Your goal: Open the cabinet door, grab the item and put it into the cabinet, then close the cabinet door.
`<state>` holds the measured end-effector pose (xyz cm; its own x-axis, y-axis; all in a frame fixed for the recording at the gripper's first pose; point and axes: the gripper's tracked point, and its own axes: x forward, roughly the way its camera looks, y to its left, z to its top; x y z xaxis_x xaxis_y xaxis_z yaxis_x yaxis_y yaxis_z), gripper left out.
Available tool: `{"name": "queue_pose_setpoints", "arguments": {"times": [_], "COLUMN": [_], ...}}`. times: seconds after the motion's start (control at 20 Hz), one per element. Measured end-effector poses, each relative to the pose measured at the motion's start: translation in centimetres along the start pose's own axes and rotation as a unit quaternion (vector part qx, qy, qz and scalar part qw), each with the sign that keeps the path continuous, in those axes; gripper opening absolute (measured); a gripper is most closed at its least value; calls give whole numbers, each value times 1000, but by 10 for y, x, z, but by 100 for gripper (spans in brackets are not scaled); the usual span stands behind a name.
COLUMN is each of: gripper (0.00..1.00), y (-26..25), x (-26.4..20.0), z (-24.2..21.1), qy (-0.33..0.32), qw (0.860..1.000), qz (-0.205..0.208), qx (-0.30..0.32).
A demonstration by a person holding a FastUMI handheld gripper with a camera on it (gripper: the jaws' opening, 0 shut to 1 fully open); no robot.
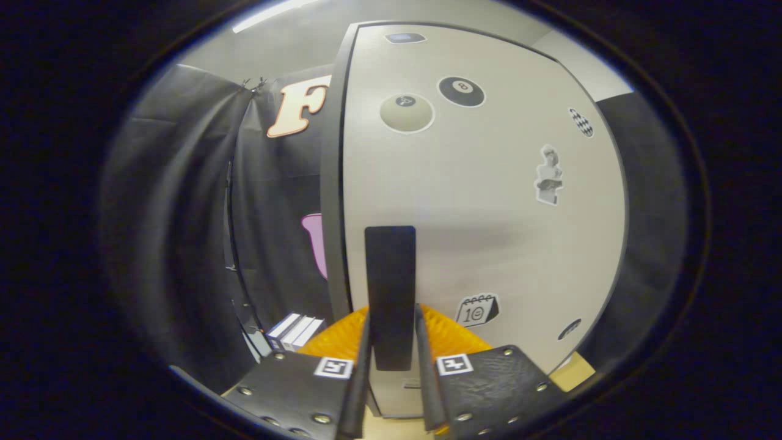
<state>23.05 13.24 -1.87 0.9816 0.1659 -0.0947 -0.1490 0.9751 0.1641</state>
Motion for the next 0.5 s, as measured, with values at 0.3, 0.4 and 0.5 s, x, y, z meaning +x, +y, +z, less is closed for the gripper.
{"name": "queue_pose_setpoints", "arguments": {"times": [0.3, 0.4, 0.5], "gripper": [29, 29, 18], "y": [-1, -2, -3], "x": [-4, -4, -6], "z": [1, 0, -1], "qy": [5, 5, 9], "qw": [1000, 1000, 1000], "qz": [-1, -3, -2], "qx": [6, 2, 8]}}
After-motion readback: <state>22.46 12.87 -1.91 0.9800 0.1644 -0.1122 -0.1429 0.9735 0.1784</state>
